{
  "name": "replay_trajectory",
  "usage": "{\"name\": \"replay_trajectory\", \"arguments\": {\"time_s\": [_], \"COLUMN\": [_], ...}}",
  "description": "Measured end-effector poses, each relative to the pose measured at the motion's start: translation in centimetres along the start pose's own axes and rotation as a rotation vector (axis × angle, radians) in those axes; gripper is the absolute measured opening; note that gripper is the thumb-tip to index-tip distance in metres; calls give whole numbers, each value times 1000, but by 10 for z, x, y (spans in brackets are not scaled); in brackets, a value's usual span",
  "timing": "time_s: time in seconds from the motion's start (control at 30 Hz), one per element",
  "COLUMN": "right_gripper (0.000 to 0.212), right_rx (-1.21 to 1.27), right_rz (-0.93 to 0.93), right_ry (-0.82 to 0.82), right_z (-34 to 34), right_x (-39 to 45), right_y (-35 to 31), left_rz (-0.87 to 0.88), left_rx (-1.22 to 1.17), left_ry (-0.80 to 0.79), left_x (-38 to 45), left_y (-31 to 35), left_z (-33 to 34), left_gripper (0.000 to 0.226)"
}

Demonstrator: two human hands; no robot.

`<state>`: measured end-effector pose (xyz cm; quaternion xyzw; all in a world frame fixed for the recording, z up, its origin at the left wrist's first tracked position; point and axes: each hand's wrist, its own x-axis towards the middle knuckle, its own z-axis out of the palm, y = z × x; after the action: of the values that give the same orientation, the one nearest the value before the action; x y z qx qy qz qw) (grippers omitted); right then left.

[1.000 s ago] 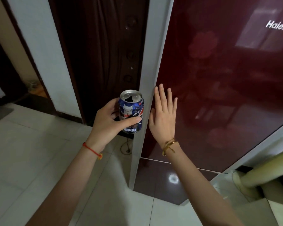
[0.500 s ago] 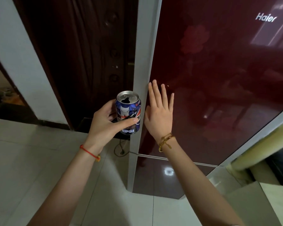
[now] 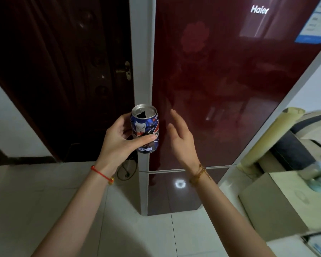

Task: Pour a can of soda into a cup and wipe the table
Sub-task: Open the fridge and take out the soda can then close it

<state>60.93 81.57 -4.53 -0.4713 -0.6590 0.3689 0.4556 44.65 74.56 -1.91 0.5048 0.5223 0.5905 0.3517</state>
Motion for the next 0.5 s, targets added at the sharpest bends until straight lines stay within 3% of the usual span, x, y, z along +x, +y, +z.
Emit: {"name": "replay_trajectory", "arguments": {"time_s": [0.1,0.23,0.37,0.5], "right_gripper": [42,47,45,49], "right_rx": [380,801,1046,1098], "right_rz": [404,757,858,860], "right_ry": [-68,-118,-107,-7], "right_z": [-5,-13,-27,-40], "right_x": [-20,-47,-79,-107], "right_y": [-2,-9,-15,-15], "left_rz": [-4,-12,-18,-17], "left_rx": [-7,0,-10,-41], "left_ry": [-51,-135,-210,-305], "left_x": [-3,-9,-17,-25], "left_y": [-4,-10,-17,-20], "left_z": [5,12,22,35], "left_gripper": [68,71,68,72]}}
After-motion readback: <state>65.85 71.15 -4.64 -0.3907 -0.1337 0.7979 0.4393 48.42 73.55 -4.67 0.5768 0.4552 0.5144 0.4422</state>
